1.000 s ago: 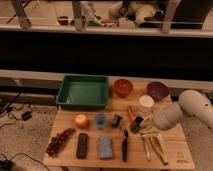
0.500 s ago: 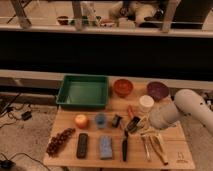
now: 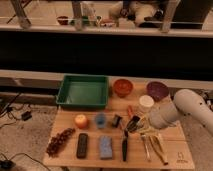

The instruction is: Stack cups into tray

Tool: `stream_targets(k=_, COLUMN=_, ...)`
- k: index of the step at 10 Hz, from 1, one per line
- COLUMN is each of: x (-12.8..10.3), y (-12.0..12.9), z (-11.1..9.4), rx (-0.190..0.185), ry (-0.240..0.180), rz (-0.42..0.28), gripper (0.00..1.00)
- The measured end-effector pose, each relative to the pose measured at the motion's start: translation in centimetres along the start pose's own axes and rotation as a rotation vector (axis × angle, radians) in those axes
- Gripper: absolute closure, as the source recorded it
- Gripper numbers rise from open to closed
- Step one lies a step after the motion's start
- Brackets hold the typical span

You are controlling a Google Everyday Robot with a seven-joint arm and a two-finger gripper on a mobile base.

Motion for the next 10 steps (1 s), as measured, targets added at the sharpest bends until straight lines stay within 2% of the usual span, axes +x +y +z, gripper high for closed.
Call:
stream_targets(k=2, x=-2.0, y=-1.3, z=1.5, rx=0.007, ry=0.019, rz=-0.059, gripper=1.00)
stream_targets(k=4, x=-5.3, y=-3.2, z=3.4, rx=0.023, ry=0.037, rz=-0.132, gripper=1.00)
stream_targets(k=7, x=-7.7, y=-4.6, z=3.6, rx=0.049, ry=0.064, rz=-0.214, gripper=1.00)
stream_targets(k=10, x=-9.6, y=-5.0, z=4.1, rx=0.064, ry=0.081, rz=-0.277, gripper=1.00)
